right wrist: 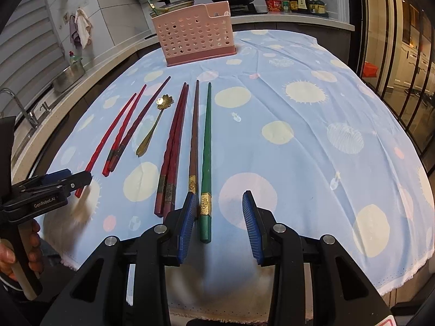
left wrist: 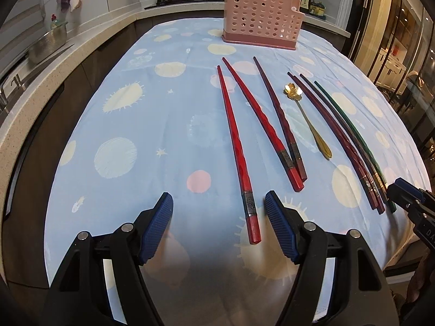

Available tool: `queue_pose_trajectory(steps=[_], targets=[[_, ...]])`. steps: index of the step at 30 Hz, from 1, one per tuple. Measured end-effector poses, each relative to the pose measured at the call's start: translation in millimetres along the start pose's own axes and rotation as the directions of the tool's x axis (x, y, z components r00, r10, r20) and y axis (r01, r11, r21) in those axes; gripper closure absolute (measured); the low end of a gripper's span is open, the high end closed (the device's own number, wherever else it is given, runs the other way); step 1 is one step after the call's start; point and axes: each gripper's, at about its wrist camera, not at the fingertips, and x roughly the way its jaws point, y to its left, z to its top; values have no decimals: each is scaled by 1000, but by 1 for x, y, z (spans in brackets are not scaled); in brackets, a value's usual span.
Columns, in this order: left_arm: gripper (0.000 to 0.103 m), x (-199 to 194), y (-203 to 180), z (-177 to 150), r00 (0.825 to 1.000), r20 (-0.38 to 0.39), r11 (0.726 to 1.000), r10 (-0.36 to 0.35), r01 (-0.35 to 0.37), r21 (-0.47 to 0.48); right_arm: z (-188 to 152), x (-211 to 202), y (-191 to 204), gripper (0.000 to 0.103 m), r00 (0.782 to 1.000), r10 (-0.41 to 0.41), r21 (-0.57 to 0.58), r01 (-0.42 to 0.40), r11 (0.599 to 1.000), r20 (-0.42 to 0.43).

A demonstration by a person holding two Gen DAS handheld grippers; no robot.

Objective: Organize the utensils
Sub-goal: 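Grasp a red chopstick with the left tool while the right tool grasps a green chopstick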

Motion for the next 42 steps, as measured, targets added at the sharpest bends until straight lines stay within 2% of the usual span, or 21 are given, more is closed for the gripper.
queue_pose_trajectory(steps=[13,18,21,23,26,32,38,42], targets=[[42,-2,3,-3,1000,5,1000,10,-10,0,-2,2,-3,70,1000,-9,-7,9,1000,-8],[45,-3,2,-4,1000,2,1000,-3,3,9,-4,2,-2,77,1000,-31,-28,31,999,-1],[53,-5,2,-5,1000,4,1000,-9,9,12,-5,2,-3,87,999,-40,-35,40,999,1],[64,-6,1,-5,1000,5,1000,-17,16,15,-5,2,-3,94,999,-42,-36,42,998,4],[79,-7,-1,-5,999,5,999,-38,38,22,-6,2,-3,94,999,-42,-39,43,998,6],[95,-6,-1,-4,996,3,996,-86,86,11,-6,1,-2,96,999,-35,-45,35,998,9],[96,-9,6,-1,992,-5,991,-129,129,-26,-3,-5,-3,96,999,-23,-35,24,999,22],[96,-16,9,2,992,13,992,-124,124,-31,4,-11,-3,96,999,-18,-31,20,999,49]])
